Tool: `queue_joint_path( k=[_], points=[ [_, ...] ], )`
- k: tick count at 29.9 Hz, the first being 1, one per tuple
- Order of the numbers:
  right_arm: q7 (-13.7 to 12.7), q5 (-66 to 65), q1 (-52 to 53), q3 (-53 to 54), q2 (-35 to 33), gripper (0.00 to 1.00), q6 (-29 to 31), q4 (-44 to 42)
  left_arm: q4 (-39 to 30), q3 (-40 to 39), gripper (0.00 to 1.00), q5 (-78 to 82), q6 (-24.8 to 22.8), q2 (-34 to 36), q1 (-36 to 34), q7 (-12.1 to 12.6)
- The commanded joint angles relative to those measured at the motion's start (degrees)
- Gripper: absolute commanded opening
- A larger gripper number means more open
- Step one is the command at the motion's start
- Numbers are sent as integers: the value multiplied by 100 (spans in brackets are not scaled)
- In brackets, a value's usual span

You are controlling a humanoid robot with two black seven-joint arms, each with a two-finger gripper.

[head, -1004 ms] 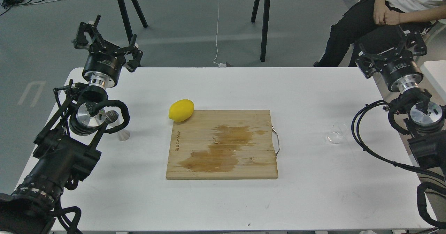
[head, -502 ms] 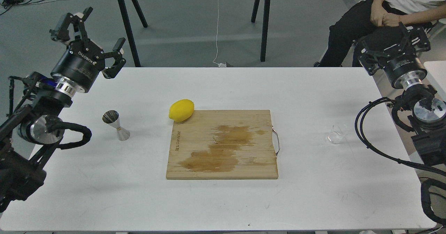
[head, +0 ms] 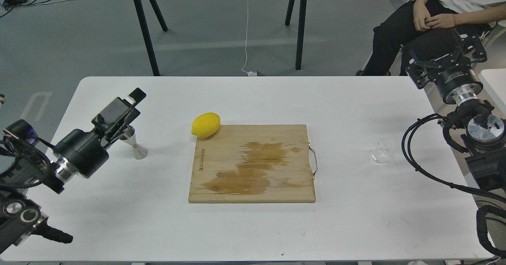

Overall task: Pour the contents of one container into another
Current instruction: 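Grasp the metal jigger cup with the left gripper and lift it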

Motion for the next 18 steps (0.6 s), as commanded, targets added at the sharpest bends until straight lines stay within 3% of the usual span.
queue_joint_path(
  k=[1, 8, 18],
  points=[
    [-3, -1, -5, -14, 0, 100, 0, -2, 582, 7, 96, 1950, 541, -146, 373, 53],
    [5, -1, -5, -23, 26, 100, 0, -2, 2313, -2, 91, 3473, 753, -964, 207, 62],
    [-3, -1, -23, -23, -9, 100, 0, -2, 4029, 7, 90, 3923, 929, -1948, -698, 80]
  ],
)
